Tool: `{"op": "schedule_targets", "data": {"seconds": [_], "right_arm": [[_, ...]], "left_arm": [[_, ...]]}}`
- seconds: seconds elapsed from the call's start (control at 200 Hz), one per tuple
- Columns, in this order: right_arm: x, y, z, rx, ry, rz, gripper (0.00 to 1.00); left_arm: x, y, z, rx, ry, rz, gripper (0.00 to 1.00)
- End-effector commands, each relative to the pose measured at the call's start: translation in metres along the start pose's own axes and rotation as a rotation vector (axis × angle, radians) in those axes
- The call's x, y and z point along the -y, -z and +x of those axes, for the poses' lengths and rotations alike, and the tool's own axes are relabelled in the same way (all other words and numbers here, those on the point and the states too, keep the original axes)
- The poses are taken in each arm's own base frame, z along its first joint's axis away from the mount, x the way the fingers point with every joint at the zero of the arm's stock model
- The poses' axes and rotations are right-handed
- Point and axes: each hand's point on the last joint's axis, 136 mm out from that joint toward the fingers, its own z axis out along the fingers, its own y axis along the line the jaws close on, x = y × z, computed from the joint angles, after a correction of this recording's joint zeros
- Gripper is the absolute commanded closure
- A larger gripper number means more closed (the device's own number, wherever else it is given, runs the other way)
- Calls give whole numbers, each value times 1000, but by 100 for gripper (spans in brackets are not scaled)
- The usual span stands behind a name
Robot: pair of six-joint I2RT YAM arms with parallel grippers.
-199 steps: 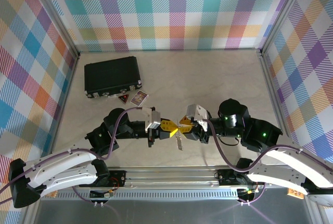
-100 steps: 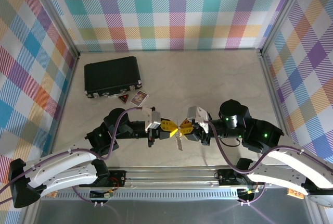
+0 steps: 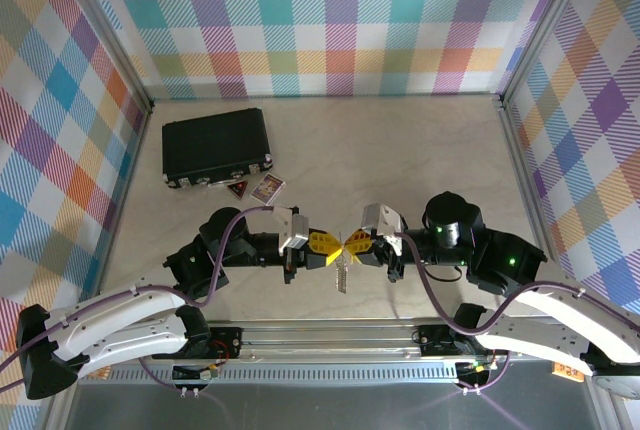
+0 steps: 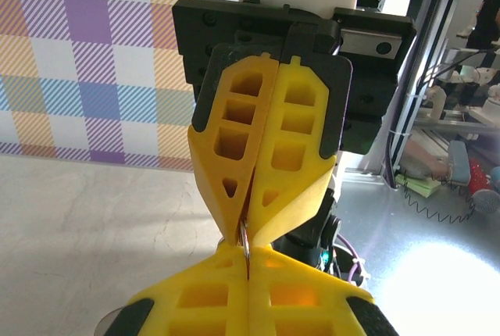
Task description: Put the keys on the keyring
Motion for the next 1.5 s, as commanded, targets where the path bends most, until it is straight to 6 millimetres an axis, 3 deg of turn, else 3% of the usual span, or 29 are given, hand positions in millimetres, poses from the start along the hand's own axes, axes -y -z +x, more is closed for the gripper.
{"op": "schedule_targets", "data": {"seconds": [0.0,0.13,0.375,0.52,0.865,1.025,1.25,1.495], "right_arm": [[-2,1,-2,-7,28,-11,100],[0,1,0,-47,49,-5,100],[-5,-4,1,-85,63,-47,100],[-5,-7,0,-81,62,-52,100],[-7,-12,1,-95,69,-63,100],[-7,-12,1,-100,76,-61,100],[-9,-15,2,-101,83,-69,100],[-11,-12,0,-88,78,-75,100]], "left_arm": [[-5,5,-19,1,-71,-61,100],[-18,8,-8,-99,-108,-136,84],[-23,9,3,-185,-137,-158,91],[-23,8,5,-186,-135,-151,84],[-21,3,12,-200,-121,-123,81],[-24,3,14,-207,-120,-135,82],[-22,2,12,-198,-126,-125,100],[-18,7,-2,-128,-130,-125,100]]}}
